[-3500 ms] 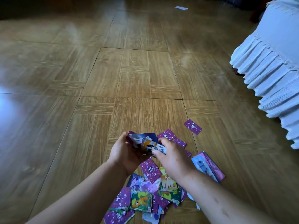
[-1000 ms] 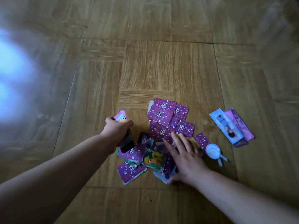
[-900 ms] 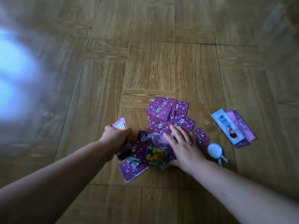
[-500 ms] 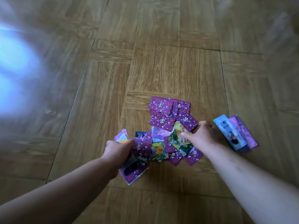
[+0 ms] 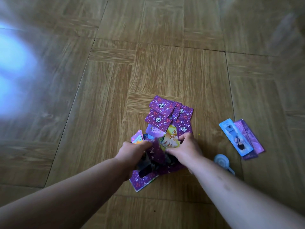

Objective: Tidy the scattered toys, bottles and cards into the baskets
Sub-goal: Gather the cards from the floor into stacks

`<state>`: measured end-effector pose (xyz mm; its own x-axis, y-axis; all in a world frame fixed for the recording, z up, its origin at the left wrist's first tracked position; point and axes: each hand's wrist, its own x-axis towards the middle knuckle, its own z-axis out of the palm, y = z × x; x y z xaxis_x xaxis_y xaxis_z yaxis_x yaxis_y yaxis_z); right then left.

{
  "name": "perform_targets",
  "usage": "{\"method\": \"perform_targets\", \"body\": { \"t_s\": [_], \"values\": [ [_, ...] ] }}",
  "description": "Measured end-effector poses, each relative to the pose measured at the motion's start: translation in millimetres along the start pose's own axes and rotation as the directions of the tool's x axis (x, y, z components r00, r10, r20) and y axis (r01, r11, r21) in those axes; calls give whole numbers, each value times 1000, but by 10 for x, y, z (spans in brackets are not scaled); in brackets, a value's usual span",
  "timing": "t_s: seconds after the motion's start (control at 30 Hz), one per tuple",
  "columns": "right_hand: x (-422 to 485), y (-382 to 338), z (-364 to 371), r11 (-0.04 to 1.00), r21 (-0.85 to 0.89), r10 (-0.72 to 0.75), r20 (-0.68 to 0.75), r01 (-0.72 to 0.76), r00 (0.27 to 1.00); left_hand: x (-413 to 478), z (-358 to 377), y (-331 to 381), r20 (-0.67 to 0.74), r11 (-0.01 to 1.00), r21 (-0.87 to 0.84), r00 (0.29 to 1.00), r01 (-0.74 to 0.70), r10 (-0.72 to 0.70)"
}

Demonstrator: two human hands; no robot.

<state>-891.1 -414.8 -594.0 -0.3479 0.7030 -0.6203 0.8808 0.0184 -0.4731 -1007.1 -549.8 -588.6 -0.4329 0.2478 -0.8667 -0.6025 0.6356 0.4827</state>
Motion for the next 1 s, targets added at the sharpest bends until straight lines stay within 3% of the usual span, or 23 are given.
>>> {"method": "perform_targets", "body": {
  "t_s": [0.17, 0.23, 0.33, 0.43, 0.5, 0.57, 0.67, 0.73, 0.87, 1.0],
  "values": [
    [-91, 69, 115, 1000, 11, -5, 68, 4, 998, -36, -3, 42, 3, 1000, -21, 1000, -23, 23],
    [-118, 46, 116, 991, -116, -68, 53, 74, 996, -68, -12, 54, -26, 999, -25, 999, -35, 34],
    [-45, -34, -17, 908, -387, -221, -115, 162, 968, -96, -34, 80, -46, 998, -37, 998, -41, 39],
    [25, -80, -98, 843, -512, -194, -4, 164, 981, -133, 19, 122, -21, 998, -43, 999, -36, 35],
    [-54, -119, -43, 821, -519, -207, 120, 239, 971, -141, 71, 133, -12, 997, -60, 999, -54, 53],
    [-123, -178, -17, 794, -512, -287, 158, 327, 945, -117, 102, 124, -10, 997, -46, 998, -58, 57],
    [102, -422, -147, 802, -474, -389, 46, 363, 920, -72, 76, 125, -9, 997, -60, 998, -57, 56],
    [377, -581, -289, 811, -481, -380, 0, 333, 925, -78, 17, 167, -43, 995, -66, 997, -73, 71],
    [920, -678, -355, 775, -563, -252, 142, 288, 957, 94, -184, 340, -222, 981, 7, 956, -196, 193],
    [858, -559, -214, 741, -514, -329, 282, 431, 901, 137, -170, 403, -145, 977, 41, 966, -211, 215]
  ]
}}
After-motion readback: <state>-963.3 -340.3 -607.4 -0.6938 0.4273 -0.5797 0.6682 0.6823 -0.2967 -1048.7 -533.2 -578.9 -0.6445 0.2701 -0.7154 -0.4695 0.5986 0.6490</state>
